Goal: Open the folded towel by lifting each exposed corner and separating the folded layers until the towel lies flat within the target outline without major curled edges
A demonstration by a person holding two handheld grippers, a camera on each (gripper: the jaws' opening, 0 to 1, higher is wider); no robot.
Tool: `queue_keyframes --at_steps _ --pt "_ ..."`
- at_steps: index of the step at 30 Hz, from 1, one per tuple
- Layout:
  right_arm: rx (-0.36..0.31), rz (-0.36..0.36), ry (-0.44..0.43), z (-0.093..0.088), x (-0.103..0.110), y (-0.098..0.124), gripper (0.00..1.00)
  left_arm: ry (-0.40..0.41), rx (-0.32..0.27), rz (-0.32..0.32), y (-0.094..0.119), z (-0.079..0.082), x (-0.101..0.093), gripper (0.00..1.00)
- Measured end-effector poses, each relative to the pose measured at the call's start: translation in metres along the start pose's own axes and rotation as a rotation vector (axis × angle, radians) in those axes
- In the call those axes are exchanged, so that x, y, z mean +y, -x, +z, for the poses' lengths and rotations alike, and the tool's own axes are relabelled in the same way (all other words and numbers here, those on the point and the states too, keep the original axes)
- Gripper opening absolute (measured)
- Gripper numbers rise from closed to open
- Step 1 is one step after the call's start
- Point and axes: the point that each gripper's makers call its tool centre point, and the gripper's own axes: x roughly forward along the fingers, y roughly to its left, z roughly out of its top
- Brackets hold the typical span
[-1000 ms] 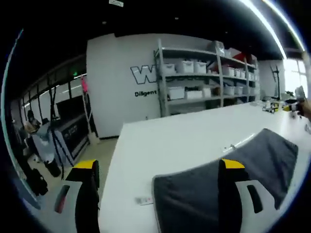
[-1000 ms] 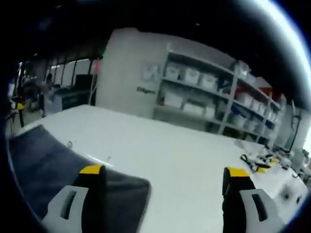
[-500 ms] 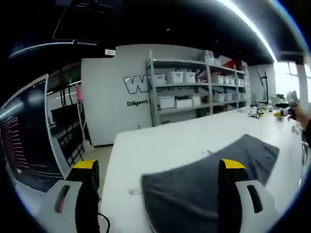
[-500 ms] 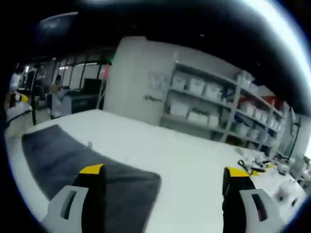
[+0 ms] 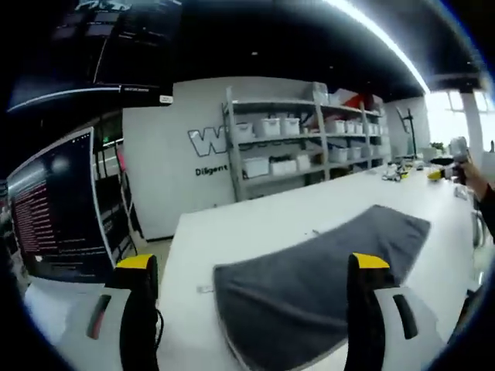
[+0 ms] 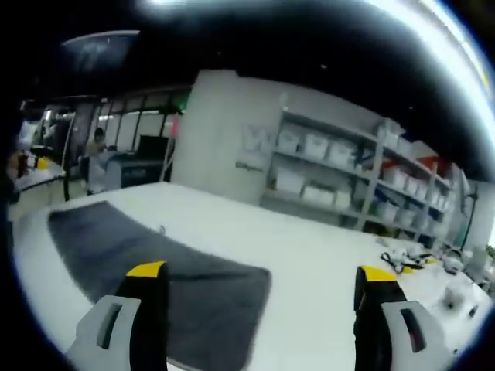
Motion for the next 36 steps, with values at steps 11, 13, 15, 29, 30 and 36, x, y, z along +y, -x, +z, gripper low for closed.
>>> queue_keyframes --at_steps 11,13,15,29,30,36 --pt "-0.022 -0.039 -0.028 -0.031 0.005 0.061 1.00 -0.028 -0.021 0.051 0.048 -0.022 -0.025 1.00" --pt "-0.008 -0.025 -0.052 -0.041 0.008 0.065 1.00 0.007 -0.023 0.045 0.055 -0.027 -0.029 1.00" --pt "0.002 -0.019 -0.057 -0.048 0.012 0.068 1.00 0.019 -0.020 0.039 0.061 -0.032 -0.034 1.00" --pt "0.019 0.023 -0.087 -0.078 0.036 0.093 1.00 0.094 -0.088 0.004 0.089 -0.038 -0.074 1.00" --pt "0.018 0.023 -0.089 -0.078 0.037 0.094 1.00 0.094 -0.088 0.001 0.088 -0.039 -0.076 1.00" --pt "0.021 0.025 -0.101 -0.088 0.040 0.101 1.00 0.080 -0.060 -0.017 0.083 -0.044 -0.087 1.00"
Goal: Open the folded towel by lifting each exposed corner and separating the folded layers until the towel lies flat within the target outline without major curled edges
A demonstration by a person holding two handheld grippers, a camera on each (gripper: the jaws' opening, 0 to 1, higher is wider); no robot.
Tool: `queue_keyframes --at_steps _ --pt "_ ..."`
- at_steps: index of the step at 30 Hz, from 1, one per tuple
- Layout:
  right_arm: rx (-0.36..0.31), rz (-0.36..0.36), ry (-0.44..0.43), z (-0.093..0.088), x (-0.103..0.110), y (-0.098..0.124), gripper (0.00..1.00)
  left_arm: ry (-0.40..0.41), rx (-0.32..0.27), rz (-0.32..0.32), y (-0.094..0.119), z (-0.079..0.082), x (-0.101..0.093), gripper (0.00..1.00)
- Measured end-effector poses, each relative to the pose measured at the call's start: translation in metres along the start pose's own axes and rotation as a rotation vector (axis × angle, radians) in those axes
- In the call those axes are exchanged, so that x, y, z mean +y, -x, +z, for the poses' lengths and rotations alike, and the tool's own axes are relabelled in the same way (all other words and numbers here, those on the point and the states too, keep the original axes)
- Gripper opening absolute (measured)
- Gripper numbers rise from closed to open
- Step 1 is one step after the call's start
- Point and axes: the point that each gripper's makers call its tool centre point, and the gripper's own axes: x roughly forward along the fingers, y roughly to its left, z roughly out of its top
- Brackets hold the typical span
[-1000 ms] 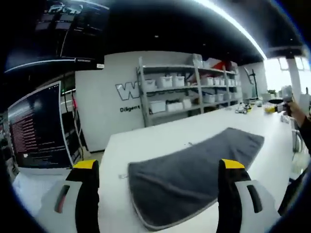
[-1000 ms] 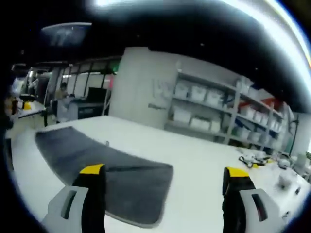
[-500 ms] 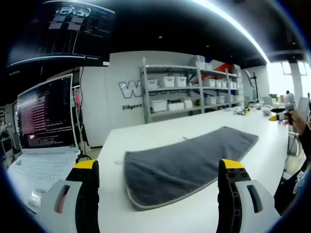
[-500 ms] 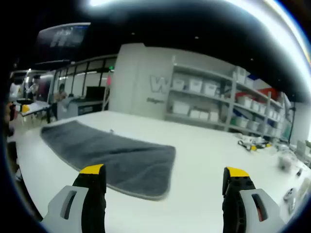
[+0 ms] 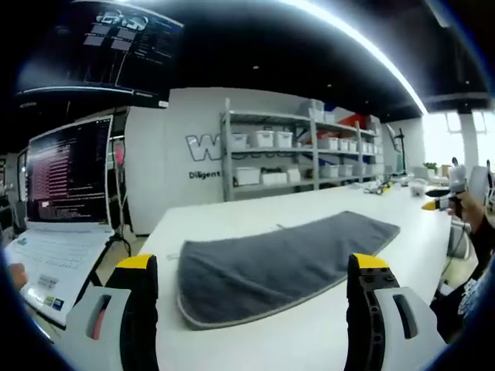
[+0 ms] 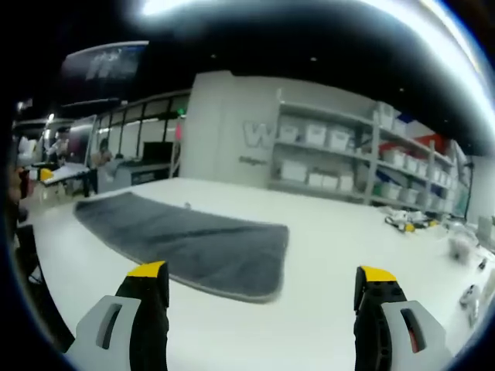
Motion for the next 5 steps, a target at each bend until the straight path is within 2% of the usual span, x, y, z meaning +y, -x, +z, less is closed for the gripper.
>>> queue_keyframes --at_steps 5 --pt "0.009 -0.016 -0.016 -0.0104 -0.0034 0.0083 1.00 0.009 -0.011 -0.010 -0.0022 0.0038 -0.0033 1.00"
